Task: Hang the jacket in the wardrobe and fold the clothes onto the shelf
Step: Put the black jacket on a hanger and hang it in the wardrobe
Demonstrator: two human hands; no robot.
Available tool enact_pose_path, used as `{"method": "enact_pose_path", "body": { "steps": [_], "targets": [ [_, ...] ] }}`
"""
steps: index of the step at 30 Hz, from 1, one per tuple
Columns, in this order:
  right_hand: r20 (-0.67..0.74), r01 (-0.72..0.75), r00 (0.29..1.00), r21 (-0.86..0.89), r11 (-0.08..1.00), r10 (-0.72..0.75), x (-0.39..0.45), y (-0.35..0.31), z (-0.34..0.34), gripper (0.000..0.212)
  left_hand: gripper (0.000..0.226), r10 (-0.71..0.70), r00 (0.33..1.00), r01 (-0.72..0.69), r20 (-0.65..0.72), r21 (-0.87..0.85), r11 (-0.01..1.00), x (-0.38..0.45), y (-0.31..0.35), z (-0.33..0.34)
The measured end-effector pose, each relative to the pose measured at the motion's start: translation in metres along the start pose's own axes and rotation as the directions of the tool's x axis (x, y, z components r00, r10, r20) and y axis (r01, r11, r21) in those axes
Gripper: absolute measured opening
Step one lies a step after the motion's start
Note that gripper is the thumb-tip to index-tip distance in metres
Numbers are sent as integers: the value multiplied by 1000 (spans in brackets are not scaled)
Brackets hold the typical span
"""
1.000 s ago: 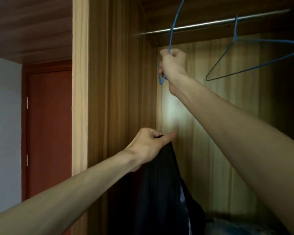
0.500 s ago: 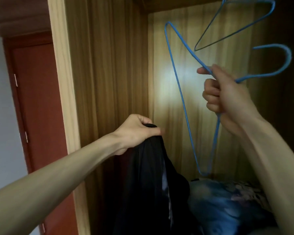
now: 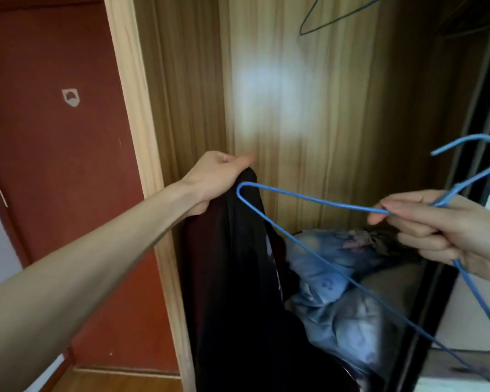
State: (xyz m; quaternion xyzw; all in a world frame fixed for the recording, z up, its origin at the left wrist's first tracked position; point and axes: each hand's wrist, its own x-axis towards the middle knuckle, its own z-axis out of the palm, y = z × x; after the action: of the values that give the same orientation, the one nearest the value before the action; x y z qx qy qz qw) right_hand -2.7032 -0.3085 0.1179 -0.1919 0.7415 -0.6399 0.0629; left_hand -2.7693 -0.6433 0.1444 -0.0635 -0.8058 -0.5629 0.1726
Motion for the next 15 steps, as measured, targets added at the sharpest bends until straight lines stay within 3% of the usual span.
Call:
{"method": "enact_pose_path", "body": {
  "steps": [4,7,9,12,15],
  "targets": [
    [-55,-107,994,-156,982,99,-39,13,14,42,58,84,996,-87,34,89,992,-15,-3,4],
    [-117,-99,990,-179,979,79,-47,26,40,37,71,220,970,-236,99,195,952,-39,2,18],
    [-167,-66,985,-196,978,33,-45,33,56,30,66,345,922,-386,175,370,845,-61,9,35],
    [-193,-46,981,-138,989,19,-44,37,75,32,60,460,846,-517,270,626,584,-84,13,57],
    [-190,-28,982,-57,998,17,-42,46,90,33,56,499,797,-568,341,703,428,-94,12,70]
  ]
}}
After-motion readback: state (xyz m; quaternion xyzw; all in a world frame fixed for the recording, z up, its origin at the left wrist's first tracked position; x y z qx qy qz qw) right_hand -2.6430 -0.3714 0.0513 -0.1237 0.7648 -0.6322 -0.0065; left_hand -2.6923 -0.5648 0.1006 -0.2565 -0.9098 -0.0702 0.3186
